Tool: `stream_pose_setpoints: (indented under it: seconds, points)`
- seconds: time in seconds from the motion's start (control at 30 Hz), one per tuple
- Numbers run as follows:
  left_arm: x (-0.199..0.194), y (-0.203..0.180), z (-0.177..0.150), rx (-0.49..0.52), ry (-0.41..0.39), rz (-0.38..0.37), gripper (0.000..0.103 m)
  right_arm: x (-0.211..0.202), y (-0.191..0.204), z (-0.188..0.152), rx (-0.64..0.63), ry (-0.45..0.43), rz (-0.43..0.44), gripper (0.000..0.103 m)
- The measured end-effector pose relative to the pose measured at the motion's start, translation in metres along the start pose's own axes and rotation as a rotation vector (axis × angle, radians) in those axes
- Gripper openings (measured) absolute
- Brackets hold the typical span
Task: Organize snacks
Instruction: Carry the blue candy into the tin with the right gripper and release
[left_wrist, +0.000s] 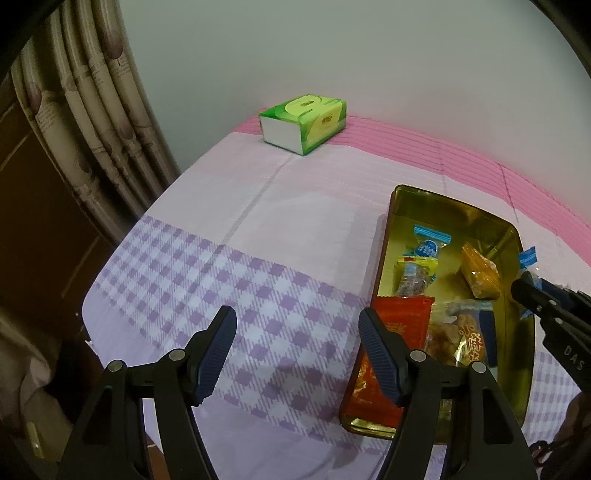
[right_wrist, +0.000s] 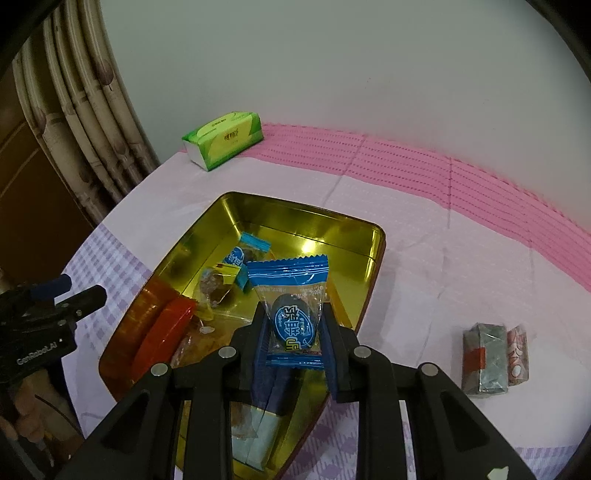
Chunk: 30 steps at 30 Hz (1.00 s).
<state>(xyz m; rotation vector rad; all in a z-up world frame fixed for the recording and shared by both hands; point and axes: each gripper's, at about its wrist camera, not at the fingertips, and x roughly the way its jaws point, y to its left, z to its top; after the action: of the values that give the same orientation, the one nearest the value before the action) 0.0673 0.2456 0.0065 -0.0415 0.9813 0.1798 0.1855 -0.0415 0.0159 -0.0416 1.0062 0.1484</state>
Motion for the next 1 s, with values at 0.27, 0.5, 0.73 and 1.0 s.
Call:
stream_pose_setpoints:
  seconds: [0.27, 0.5, 0.73, 1.0]
  points:
    - [0.001, 0.000, 0.000, 0.001, 0.004, 0.000, 0.069, 0.013, 0.003, 0.003, 0.000, 0.022, -0.025, 0.024]
    - [0.001, 0.000, -0.001, -0.005, 0.006, -0.008, 0.069, 0.020, 0.002, 0.002, 0.017, 0.032, -0.018, 0.025]
    - [0.000, 0.000, -0.001, 0.002, 0.011, -0.012, 0.069, 0.020, 0.002, 0.001, 0.023, 0.030, -0.015, 0.027]
    - [0.002, -0.003, -0.002, 0.007, 0.017, -0.013, 0.069, 0.009, 0.003, 0.001, 0.027, 0.007, -0.007, 0.040]
